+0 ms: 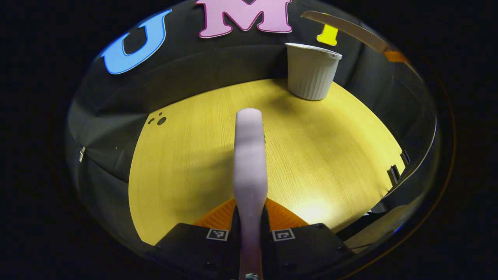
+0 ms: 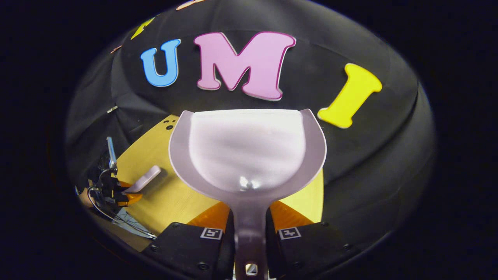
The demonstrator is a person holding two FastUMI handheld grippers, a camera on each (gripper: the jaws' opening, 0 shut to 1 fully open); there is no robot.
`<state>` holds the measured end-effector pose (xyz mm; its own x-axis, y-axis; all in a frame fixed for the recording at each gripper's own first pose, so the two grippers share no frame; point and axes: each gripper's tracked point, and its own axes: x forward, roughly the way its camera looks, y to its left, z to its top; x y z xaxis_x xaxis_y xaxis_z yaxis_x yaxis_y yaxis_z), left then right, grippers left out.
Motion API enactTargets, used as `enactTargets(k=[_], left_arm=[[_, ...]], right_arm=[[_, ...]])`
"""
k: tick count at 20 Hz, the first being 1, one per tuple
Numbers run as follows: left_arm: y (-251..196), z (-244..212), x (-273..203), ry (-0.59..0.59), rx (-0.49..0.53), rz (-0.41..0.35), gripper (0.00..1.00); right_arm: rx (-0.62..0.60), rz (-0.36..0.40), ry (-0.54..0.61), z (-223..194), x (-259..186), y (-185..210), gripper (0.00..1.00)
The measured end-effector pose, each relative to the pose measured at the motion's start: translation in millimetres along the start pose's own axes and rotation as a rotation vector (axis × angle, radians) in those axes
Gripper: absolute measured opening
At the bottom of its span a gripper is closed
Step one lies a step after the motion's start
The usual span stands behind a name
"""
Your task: Pick up the small broom and dustpan from the desktop, sweep the trash into the dustpan with the broom, and then empty the trash into the garbage bin.
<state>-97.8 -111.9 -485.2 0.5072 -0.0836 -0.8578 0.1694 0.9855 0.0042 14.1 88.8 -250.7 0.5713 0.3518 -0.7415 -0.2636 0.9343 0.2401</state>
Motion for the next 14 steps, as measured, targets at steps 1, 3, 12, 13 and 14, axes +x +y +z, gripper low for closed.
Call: enactTargets(k=[1,3,12,13,14], left_arm=[[-1.8,-0.1,-0.2,-0.003,-0.006,-0.006,0.27],[-4.0,-4.3,1.2,-0.002,-0.009,-0.022,0.26],[29.2,-32.7,63.4,0.022,0.006,0.022,0.26],[34.4,-35.8,70.8,0.026,0.008,0.031,0.24],[38.1,-38.3,77.2,0.029,0.006,0.034,0.27]], right_arm=[[0.016,0.022,0.026,-20.8,8.1,12.8,0.37],[0.05,0.052,0.096,-70.5,26.1,36.7,0.34],[0.089,0.029,0.258,-210.7,112.2,72.3,0.37],[0.1,0.024,0.265,-218.9,120.4,73.7,0.34],[0.108,0.019,0.273,-225.7,126.7,75.5,0.34]])
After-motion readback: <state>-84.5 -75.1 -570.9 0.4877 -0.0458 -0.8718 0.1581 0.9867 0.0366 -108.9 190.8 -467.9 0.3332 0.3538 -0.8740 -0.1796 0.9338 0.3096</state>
